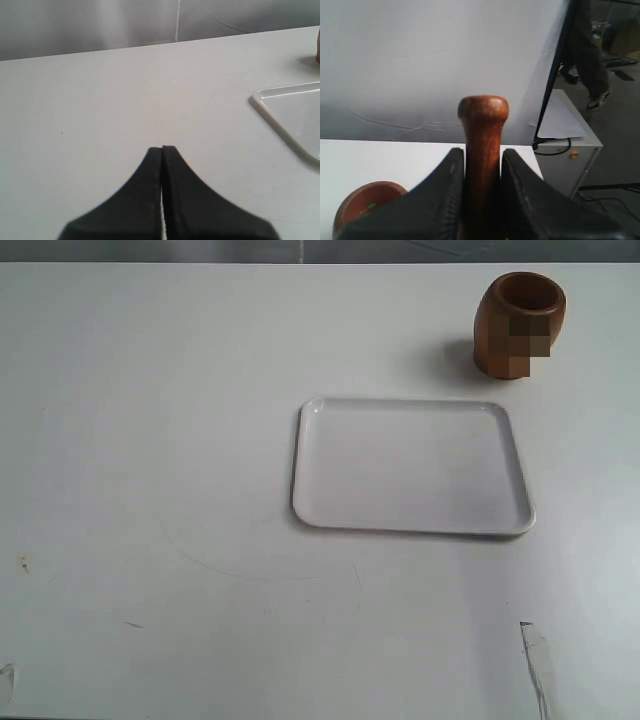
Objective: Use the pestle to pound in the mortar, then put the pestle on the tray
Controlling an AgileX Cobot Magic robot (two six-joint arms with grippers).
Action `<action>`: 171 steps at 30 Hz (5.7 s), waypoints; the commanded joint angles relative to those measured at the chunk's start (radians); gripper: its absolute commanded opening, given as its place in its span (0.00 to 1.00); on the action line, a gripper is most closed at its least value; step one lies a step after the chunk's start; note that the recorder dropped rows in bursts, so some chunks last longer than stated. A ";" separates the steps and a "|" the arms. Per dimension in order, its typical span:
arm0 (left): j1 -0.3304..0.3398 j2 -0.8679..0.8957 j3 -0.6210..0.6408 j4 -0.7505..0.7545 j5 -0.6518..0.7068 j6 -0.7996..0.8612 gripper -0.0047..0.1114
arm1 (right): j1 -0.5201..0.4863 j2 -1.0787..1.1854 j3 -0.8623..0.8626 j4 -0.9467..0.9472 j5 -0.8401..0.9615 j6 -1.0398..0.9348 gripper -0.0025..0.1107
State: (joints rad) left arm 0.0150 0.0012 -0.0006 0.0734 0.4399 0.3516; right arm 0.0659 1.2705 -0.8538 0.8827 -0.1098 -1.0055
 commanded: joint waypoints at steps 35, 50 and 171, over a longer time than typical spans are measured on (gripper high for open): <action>-0.008 -0.001 0.001 -0.007 -0.003 -0.008 0.04 | 0.304 0.002 -0.161 0.500 0.869 -0.291 0.02; -0.008 -0.001 0.001 -0.007 -0.003 -0.008 0.04 | 0.304 0.002 -0.161 -0.231 0.535 0.295 0.02; -0.008 -0.001 0.001 -0.007 -0.003 -0.008 0.04 | 0.002 0.941 -0.218 -1.371 -1.090 1.250 0.02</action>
State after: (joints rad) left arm 0.0150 0.0012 -0.0006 0.0734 0.4399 0.3516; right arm 0.0702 2.2216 -1.0777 -0.4775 -1.1827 0.2428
